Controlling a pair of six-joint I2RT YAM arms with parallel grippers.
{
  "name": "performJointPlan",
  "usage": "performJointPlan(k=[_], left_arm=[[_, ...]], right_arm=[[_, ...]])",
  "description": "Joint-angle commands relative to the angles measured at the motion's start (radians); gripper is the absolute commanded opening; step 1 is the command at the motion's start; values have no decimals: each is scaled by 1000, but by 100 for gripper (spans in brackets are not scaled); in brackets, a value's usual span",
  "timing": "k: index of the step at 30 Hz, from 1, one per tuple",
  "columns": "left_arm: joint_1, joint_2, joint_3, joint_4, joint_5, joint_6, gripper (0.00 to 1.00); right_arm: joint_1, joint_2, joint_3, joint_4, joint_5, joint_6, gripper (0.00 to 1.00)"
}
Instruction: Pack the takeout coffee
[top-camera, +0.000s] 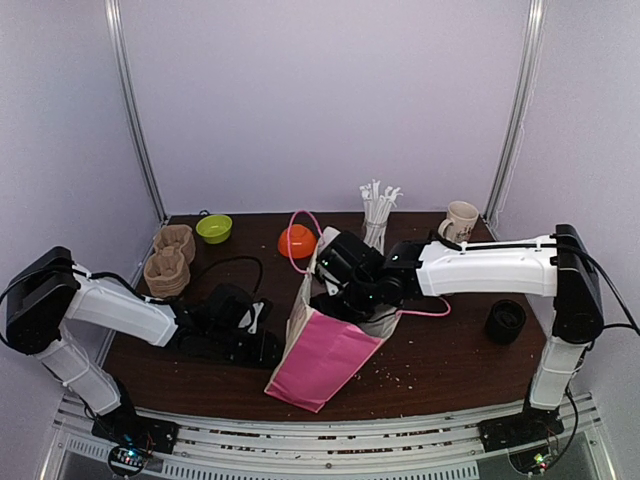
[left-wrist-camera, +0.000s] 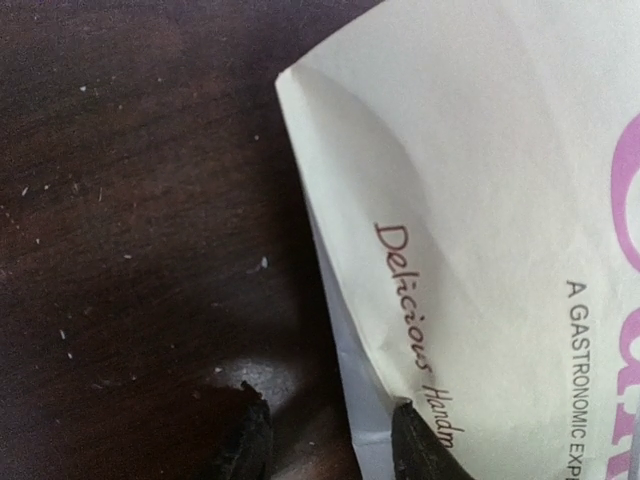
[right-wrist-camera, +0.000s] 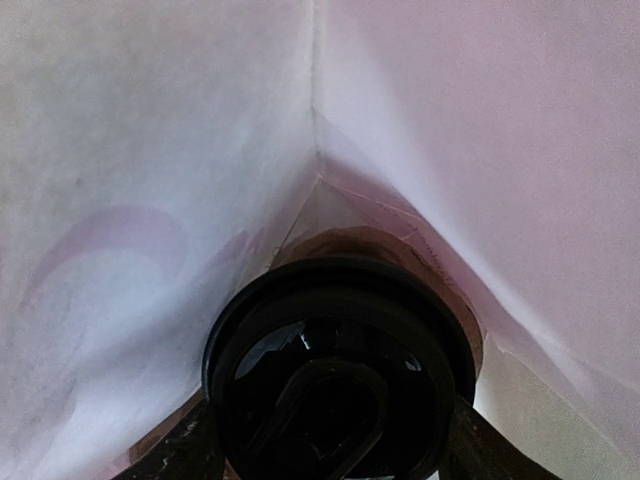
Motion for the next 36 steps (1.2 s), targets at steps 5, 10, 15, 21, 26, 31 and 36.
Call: performJointPlan(k=[5, 10, 15, 21, 26, 31, 36], left_arm=[[8, -13, -29, 44, 8, 12, 42], [8, -23, -41, 47, 8, 13, 40], [8, -16, -43, 58, 14, 13, 39], [8, -4, -46, 70, 25, 12, 38], [8, 6, -43, 75, 31, 18, 38], [8, 13, -39, 79, 40, 21, 36], [7, 16, -37, 81, 43, 26, 36]], right_arm=[[13, -23, -89, 100, -208, 186, 37], [8, -44, -94, 135, -179, 204, 37], [6, -47, -102, 190, -191, 223, 37], [10, 10, -117, 155, -194, 211, 36], [9, 11, -178, 220, -218, 234, 36], [10, -15, -154, 274, -209, 257, 36], [8, -27, -103, 260, -195, 248, 36]])
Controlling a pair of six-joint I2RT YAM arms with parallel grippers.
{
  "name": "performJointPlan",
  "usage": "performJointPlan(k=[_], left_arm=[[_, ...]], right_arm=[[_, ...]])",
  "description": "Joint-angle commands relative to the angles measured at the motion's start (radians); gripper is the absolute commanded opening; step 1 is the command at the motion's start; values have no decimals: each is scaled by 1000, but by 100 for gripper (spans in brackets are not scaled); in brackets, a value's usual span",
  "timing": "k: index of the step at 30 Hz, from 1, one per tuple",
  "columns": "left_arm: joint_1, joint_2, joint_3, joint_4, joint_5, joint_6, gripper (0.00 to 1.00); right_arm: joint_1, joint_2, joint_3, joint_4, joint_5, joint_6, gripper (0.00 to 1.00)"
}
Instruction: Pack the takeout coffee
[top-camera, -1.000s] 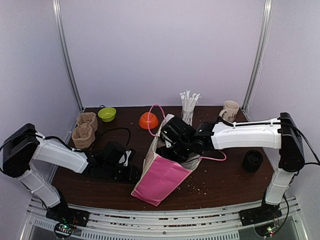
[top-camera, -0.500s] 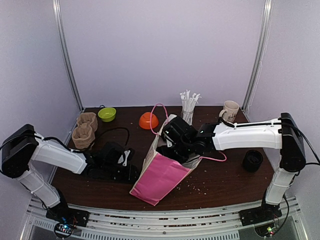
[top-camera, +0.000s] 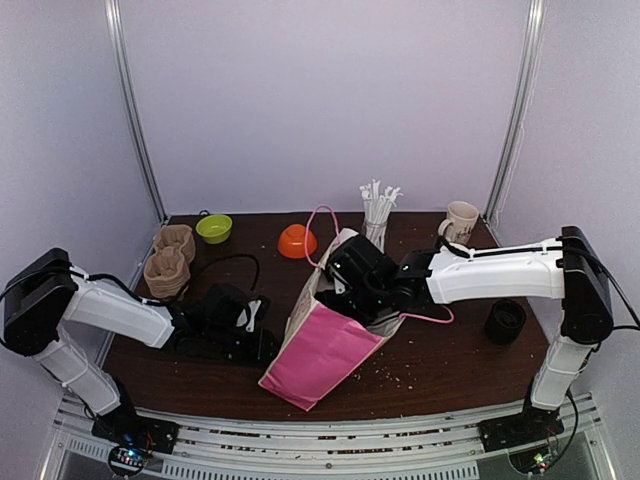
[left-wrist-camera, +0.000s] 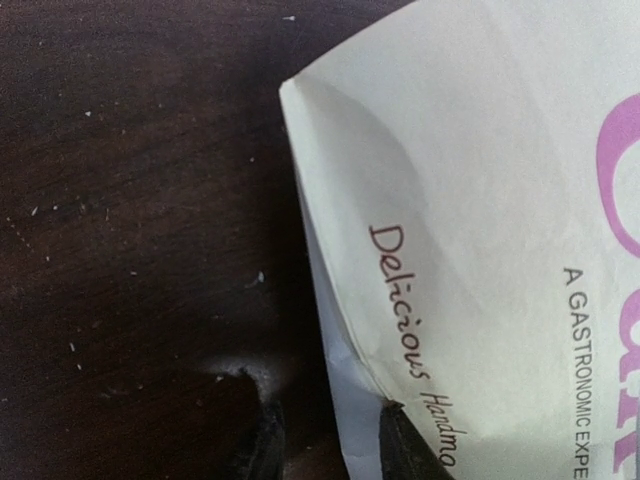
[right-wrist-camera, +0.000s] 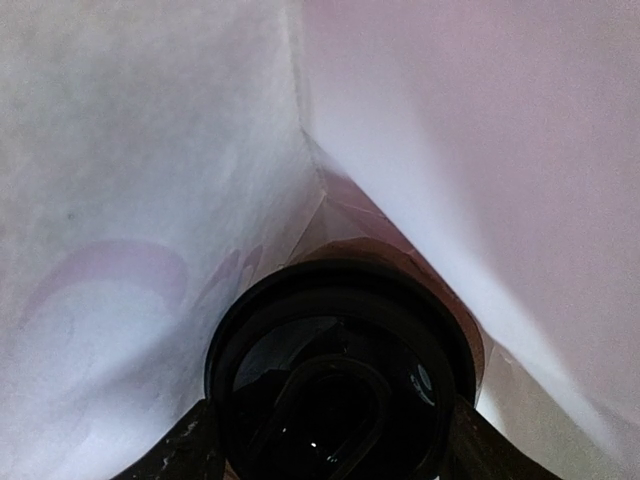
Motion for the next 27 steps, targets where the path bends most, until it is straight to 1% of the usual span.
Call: performJointPlan(k=[1, 4, 8, 14, 16, 19, 22, 24, 27], left_arm=[[-5, 35, -5, 23, 36, 23, 36], [-5, 47, -2, 28, 46, 25, 36], [-5, 40, 3, 20, 43, 32, 36], [-5, 26, 16, -10, 26, 48, 36], [-6, 23, 19, -16, 22, 49, 38], [-6, 19, 23, -23, 19, 55, 41], [-5, 12, 27, -33, 15, 59, 46], [-5, 3, 28, -42, 10, 60, 49], [-5, -14, 24, -54, 1, 62, 51]], right_arm=[[25, 40, 35, 52, -171, 88, 36], [34, 86, 34, 7, -178, 73, 36], [46, 137, -15, 9, -189, 69, 36], [49, 165, -38, -4, -173, 51, 36], [53, 168, -32, -28, -160, 34, 38], [56, 178, -23, -68, -143, 8, 42], [60, 185, -23, -91, -138, -7, 45], [61, 184, -32, -93, -135, -12, 45], [66, 192, -39, -94, -131, -17, 45]])
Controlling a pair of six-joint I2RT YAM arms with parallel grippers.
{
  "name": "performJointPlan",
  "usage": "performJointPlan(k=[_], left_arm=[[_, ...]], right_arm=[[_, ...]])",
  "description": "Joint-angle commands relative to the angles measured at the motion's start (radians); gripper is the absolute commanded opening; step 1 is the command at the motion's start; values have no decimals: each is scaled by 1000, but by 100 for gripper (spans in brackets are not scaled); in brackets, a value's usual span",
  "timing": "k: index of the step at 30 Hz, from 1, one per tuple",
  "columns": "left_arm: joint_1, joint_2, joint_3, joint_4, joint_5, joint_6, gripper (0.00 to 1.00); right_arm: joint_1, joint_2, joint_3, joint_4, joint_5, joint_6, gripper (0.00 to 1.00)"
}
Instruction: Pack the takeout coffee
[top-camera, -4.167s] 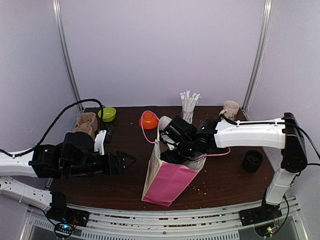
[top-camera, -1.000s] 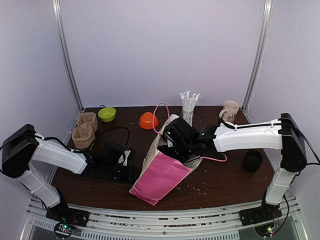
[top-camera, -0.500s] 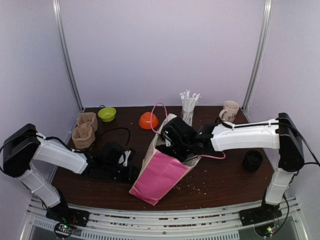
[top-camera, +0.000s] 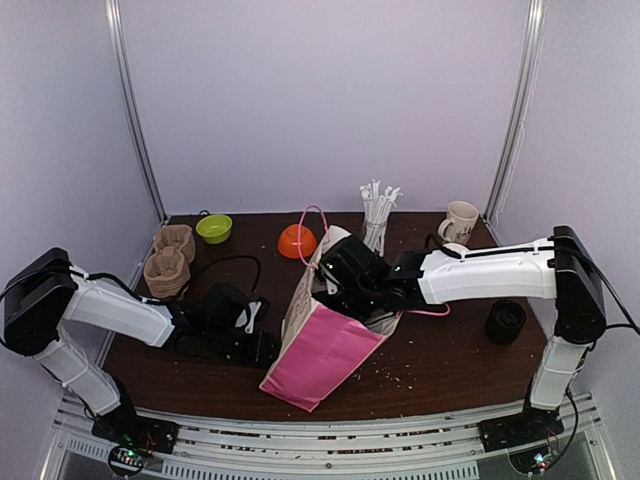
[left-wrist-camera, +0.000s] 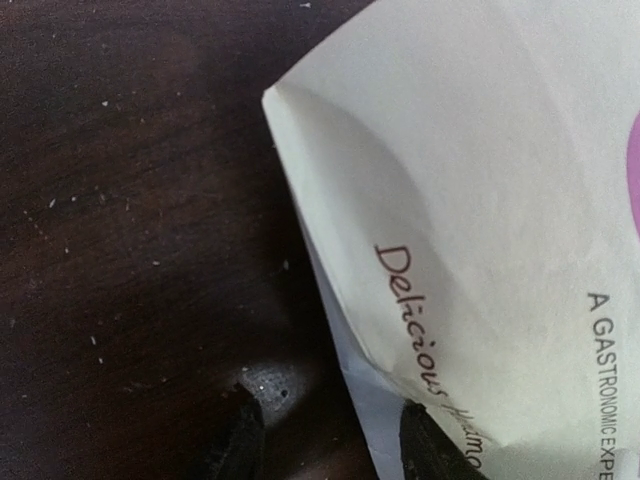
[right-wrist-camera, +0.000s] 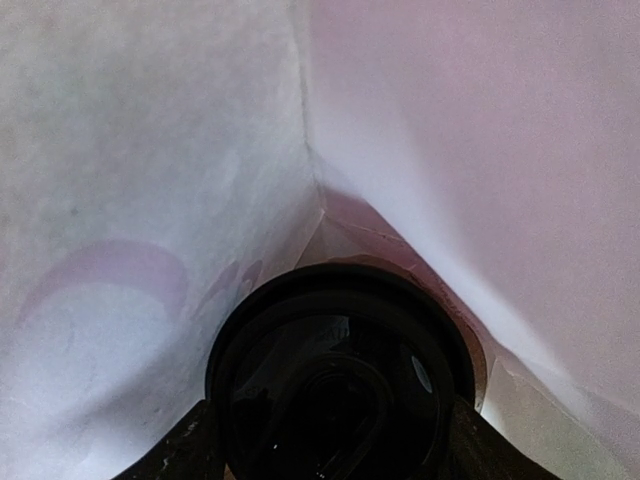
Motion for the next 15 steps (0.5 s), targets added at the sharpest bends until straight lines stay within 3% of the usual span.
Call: performJointPlan(k=[1, 7, 15], left_arm=[[-11, -17, 16, -11, 7, 16, 52], [-11, -24, 11, -18, 3, 18, 53], [-11, -46, 15, -40, -16, 23, 60]], right_arm=[[55, 140, -75, -104, -144, 47, 45], [64, 168, -60, -130, -134, 29, 49], [62, 90, 40, -223, -71, 22, 74]])
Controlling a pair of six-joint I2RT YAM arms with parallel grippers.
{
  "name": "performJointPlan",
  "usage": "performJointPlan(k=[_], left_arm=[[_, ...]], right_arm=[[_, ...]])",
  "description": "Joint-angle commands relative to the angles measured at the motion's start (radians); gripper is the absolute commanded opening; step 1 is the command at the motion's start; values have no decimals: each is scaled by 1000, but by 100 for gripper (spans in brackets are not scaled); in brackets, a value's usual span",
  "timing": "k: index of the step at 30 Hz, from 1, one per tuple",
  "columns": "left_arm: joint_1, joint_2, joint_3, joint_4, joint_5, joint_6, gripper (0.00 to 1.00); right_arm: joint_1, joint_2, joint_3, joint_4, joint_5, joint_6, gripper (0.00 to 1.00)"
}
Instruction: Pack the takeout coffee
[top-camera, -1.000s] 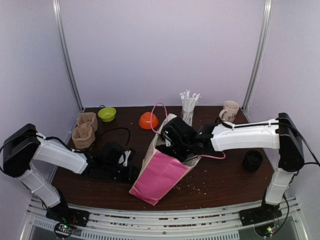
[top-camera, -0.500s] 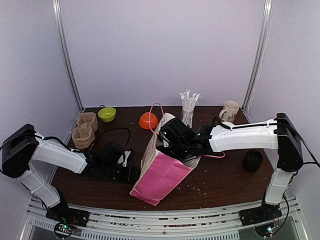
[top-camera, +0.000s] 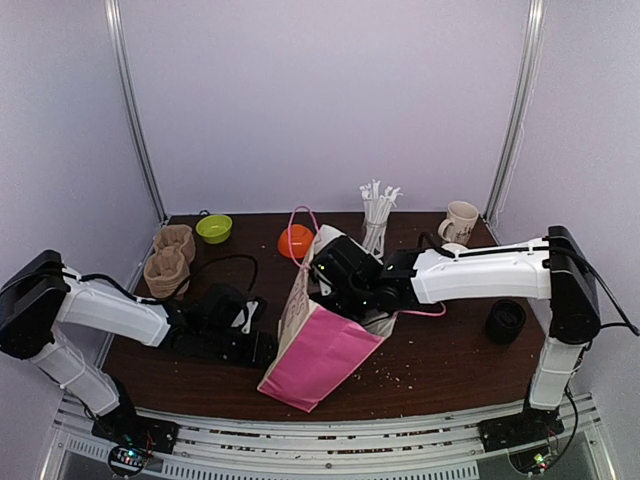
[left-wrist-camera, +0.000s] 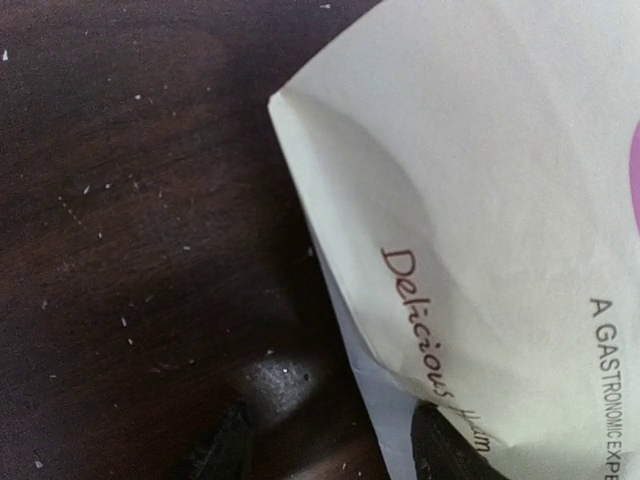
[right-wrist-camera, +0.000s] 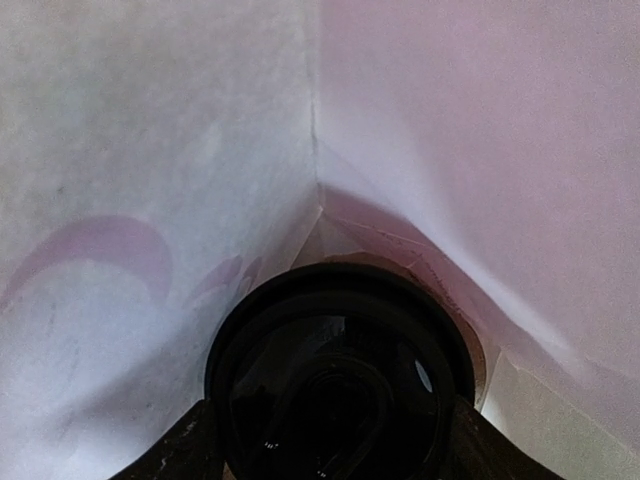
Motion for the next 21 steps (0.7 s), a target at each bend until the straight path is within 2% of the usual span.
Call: performJointPlan(k=[1, 9, 21], left_arm=[[-11, -14, 16, 18, 15, 10, 61], [-11, -52, 13, -4, -6, 10, 72], [-11, -131, 4, -19, -21, 7, 81]], right_arm=[[44, 59, -7, -193, -81, 46, 77], [43, -34, 61, -273, -6, 46, 90], [48, -71, 154, -432, 92, 9, 99]])
